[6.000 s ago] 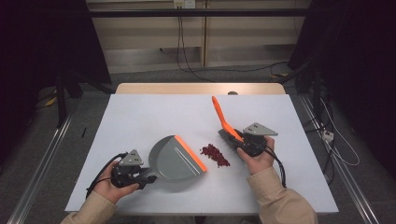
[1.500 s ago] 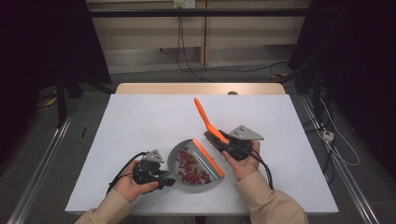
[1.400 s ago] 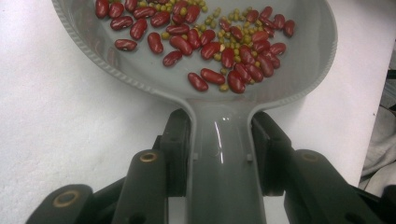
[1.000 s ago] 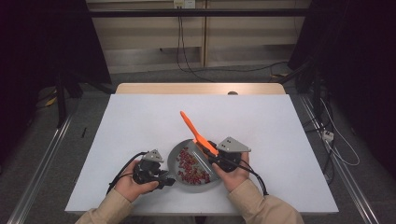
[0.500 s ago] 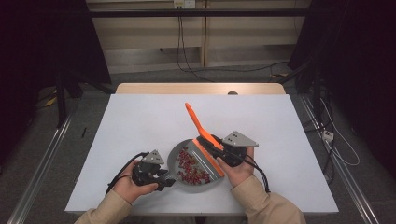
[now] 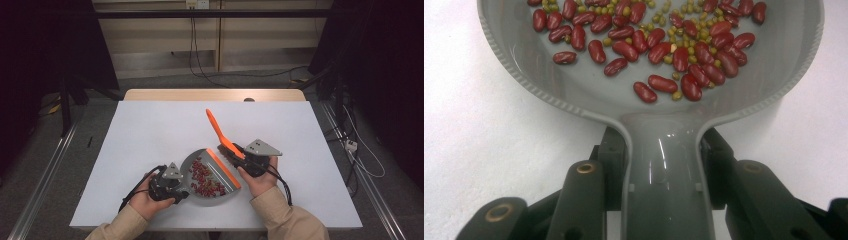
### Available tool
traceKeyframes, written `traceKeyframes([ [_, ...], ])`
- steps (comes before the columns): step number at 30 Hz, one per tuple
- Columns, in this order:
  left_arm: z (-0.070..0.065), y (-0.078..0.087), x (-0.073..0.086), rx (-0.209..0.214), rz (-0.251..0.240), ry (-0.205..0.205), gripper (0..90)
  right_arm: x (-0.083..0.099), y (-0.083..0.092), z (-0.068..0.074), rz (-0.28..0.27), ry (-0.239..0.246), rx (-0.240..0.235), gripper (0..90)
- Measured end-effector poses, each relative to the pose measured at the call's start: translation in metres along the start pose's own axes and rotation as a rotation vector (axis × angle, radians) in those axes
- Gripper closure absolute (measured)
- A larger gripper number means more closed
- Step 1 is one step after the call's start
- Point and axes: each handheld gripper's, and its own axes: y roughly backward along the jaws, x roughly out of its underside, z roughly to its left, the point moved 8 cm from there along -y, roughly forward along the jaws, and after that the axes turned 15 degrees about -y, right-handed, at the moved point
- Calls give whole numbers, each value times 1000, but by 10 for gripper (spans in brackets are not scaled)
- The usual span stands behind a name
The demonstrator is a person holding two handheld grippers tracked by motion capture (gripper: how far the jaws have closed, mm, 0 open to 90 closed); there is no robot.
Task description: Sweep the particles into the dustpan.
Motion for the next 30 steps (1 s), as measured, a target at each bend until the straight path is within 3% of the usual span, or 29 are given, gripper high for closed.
traceKeyframes([
  [1,2,1,2,-20,7,-18,643,-1,1,-1,-3,-2,1,712],
  [4,5,1,4,-40,-27,-12,643,-2,4,-7,-8,-14,10,712],
  [14,23,14,4,-100,-108,55,643,-7,9,-18,-17,-28,19,712],
  [22,38,23,4,-156,-126,119,642,-11,12,-27,-18,-31,31,712],
  [27,47,24,8,-190,-110,157,642,-12,15,-32,-23,-35,34,712],
  [30,52,25,9,-195,-118,181,642,-13,17,-34,-27,-32,37,712],
])
